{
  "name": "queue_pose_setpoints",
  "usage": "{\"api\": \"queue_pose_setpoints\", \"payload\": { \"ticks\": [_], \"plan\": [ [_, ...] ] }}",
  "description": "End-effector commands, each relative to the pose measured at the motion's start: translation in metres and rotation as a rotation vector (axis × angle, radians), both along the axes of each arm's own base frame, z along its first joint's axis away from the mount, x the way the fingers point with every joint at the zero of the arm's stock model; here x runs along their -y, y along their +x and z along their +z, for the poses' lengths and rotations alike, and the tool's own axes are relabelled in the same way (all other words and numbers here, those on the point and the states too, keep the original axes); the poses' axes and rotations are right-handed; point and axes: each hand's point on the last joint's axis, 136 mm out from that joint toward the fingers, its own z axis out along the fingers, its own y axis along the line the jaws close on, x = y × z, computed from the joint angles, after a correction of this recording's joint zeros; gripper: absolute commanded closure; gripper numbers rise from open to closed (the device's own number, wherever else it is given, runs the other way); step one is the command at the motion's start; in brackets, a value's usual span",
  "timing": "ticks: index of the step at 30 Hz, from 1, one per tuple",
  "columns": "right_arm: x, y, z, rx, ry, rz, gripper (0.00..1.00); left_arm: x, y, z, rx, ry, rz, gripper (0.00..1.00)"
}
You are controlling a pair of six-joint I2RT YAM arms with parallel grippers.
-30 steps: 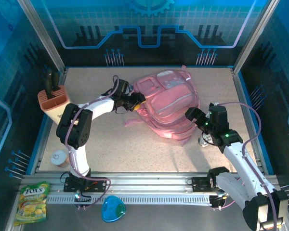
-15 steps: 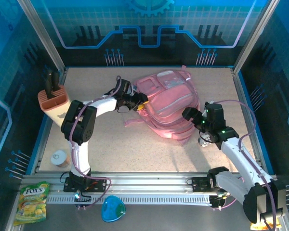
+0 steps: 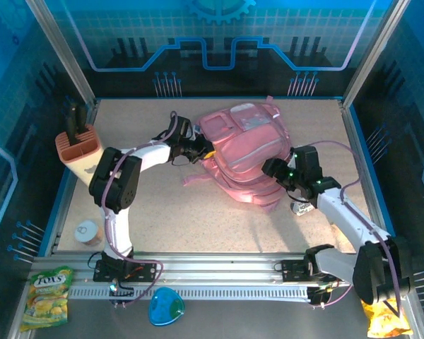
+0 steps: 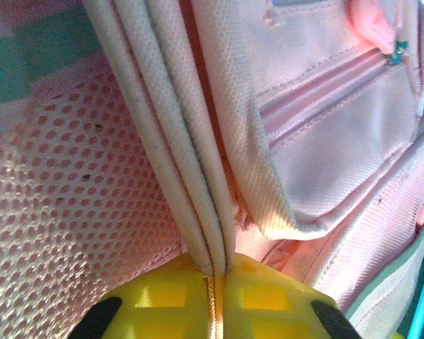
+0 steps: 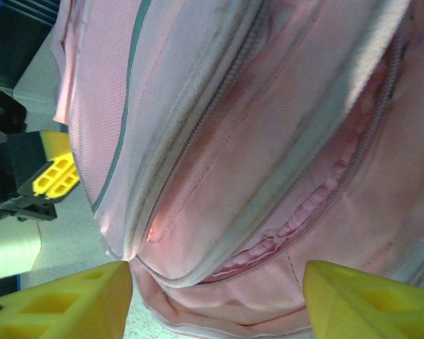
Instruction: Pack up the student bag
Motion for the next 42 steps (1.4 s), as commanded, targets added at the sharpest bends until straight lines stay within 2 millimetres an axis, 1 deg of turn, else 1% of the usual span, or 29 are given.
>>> {"api": "queue_pose_setpoints", "payload": {
  "ticks": [1, 6, 10, 11, 15, 16, 18, 20, 22, 25, 29, 32, 34, 35, 37, 40, 42],
  "plan": [
    [-0.011, 0.006, 0.002, 0.001, -0.011, 0.051, 0.38, -0.006, -0.007, 0.033, 0.057, -0.037, 0.009, 0.96],
    [-0.017, 0.024, -0.006, -0.013, -0.047, 0.085, 0.42, -0.014, -0.024, 0.049, 0.075, -0.049, 0.032, 1.00],
    [-0.025, 0.050, -0.007, -0.001, -0.073, 0.129, 0.44, -0.020, -0.039, 0.057, 0.080, -0.050, 0.051, 1.00],
    [-0.028, 0.060, -0.002, 0.015, -0.078, 0.142, 0.44, -0.022, -0.042, 0.057, 0.077, -0.052, 0.053, 1.00],
    [-0.033, 0.088, 0.004, 0.063, -0.122, 0.181, 0.42, -0.022, -0.051, 0.059, 0.068, -0.075, 0.052, 1.00],
    [-0.033, 0.093, 0.006, 0.077, -0.137, 0.188, 0.41, -0.022, -0.052, 0.058, 0.062, -0.077, 0.050, 1.00],
    [-0.030, 0.097, 0.007, 0.078, -0.168, 0.185, 0.38, -0.021, -0.053, 0.059, 0.063, -0.081, 0.044, 1.00],
    [-0.026, 0.094, 0.010, 0.071, -0.195, 0.176, 0.34, -0.020, -0.053, 0.059, 0.062, -0.085, 0.039, 1.00],
    [-0.019, 0.083, 0.016, 0.073, -0.233, 0.158, 0.30, -0.019, -0.052, 0.060, 0.062, -0.092, 0.033, 0.99],
    [-0.011, 0.059, 0.027, 0.075, -0.317, 0.144, 0.28, -0.017, -0.052, 0.060, 0.058, -0.101, 0.029, 0.99],
    [-0.018, 0.025, 0.039, 0.077, -0.394, 0.148, 0.28, -0.013, -0.051, 0.062, 0.050, -0.120, 0.033, 0.99],
    [-0.042, 0.007, 0.042, 0.094, -0.377, 0.172, 0.31, -0.009, -0.050, 0.064, 0.045, -0.129, 0.038, 0.98],
    [-0.068, -0.001, 0.041, 0.112, -0.332, 0.191, 0.35, -0.005, -0.050, 0.065, 0.042, -0.130, 0.037, 0.98],
    [-0.080, -0.003, 0.042, 0.127, -0.310, 0.198, 0.37, -0.002, -0.050, 0.065, 0.042, -0.131, 0.035, 0.98],
    [-0.109, -0.006, 0.038, 0.146, -0.274, 0.216, 0.42, 0.006, -0.051, 0.067, 0.036, -0.139, 0.024, 0.98],
    [-0.146, -0.006, 0.033, 0.174, -0.231, 0.246, 0.47, 0.018, -0.052, 0.068, 0.032, -0.153, 0.006, 0.98],
    [-0.163, -0.004, 0.030, 0.185, -0.219, 0.259, 0.49, 0.025, -0.054, 0.071, 0.030, -0.166, -0.006, 0.98]
  ]
}}
